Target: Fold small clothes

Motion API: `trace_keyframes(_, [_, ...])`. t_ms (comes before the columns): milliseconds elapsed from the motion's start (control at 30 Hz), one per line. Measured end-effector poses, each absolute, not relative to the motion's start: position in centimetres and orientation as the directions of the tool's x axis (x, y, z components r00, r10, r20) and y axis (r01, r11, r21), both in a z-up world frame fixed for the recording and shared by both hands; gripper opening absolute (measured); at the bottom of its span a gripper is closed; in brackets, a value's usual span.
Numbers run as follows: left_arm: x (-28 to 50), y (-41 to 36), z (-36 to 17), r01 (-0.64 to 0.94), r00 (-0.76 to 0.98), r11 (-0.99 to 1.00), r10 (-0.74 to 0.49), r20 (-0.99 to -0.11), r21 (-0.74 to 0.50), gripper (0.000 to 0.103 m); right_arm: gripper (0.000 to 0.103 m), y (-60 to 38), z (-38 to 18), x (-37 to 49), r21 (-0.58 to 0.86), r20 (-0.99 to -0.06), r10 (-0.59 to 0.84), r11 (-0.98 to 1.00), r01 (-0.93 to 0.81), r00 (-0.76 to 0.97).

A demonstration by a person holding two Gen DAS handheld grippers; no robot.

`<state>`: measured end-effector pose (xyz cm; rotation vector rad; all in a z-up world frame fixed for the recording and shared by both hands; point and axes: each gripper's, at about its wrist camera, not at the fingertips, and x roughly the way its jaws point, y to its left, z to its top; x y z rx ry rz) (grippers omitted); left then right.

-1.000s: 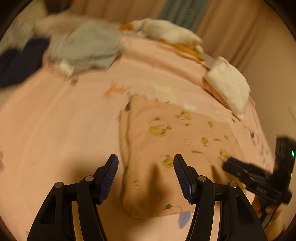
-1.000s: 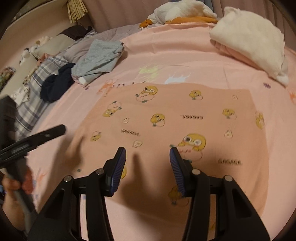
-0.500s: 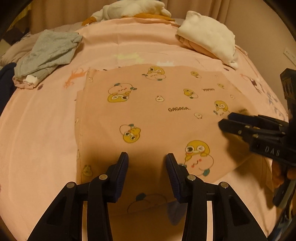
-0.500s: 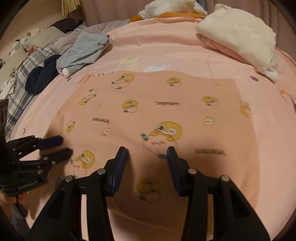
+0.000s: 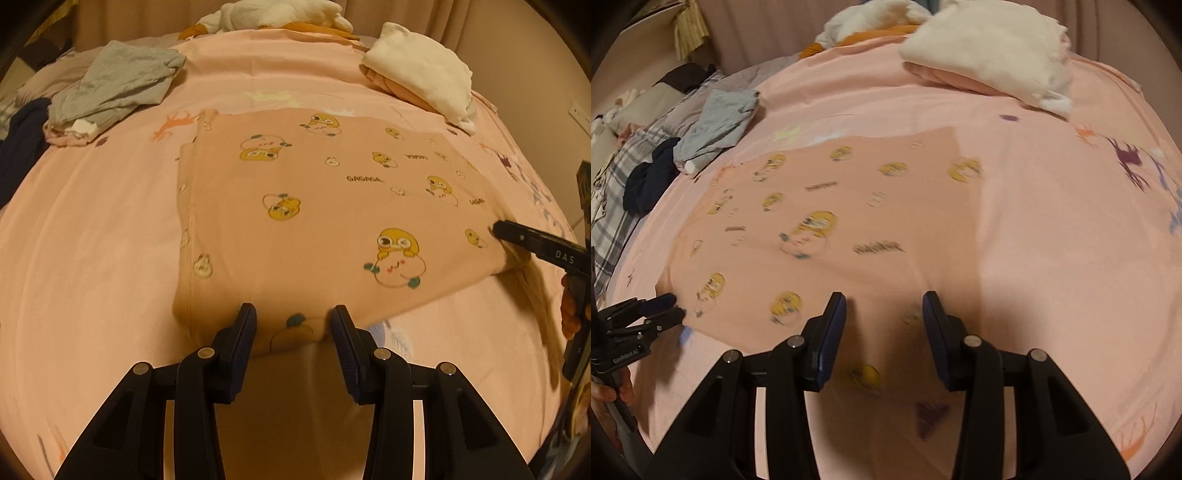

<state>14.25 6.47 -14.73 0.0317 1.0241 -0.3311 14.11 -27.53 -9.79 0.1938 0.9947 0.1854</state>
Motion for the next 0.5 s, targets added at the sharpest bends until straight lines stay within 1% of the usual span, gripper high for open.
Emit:
trace_keyframes(67, [13.8,6.6,-14.7,0.281,0.473,0.951,-0.253,-0.844,-0.128,0.043,0.041,-28.3,-9.7,13.5,0.271,-0.807,0.257,0.961,-0.053,0.532])
trace_keyframes(167, [13.1,6.8,-14.8,0.275,0.471,0.954,-0.239,-0.849,-0.116,0.043,0.042,-28.8,-9.2,12.9,0.251,-0.810,0.228,0.967,-0.031,0.540])
trace_keyframes(300, [12.0,7.2,-14.9,0.258,0.470,0.960,-0.221,-0.855,-0.106,0.043,0.043,-29.4,-8.8,11.9,0.262,-0.805,0.225,0.965,-0.010,0.549])
trace_keyframes(433, [10.7,7.8,-14.4,0.238,0.475,0.963,-0.231,-0.849,-0.129,0.043,0.045,-28.8,-7.7,11.0,0.312,-0.756,0.286,0.948,-0.060,0.589])
trace_keyframes(500, [10.4,7.9,-14.5,0.229,0.475,0.964,-0.229,-0.850,-0.132,0.043,0.045,-28.0,-7.9,11.0,0.328,-0.754,0.316,0.941,-0.086,0.576])
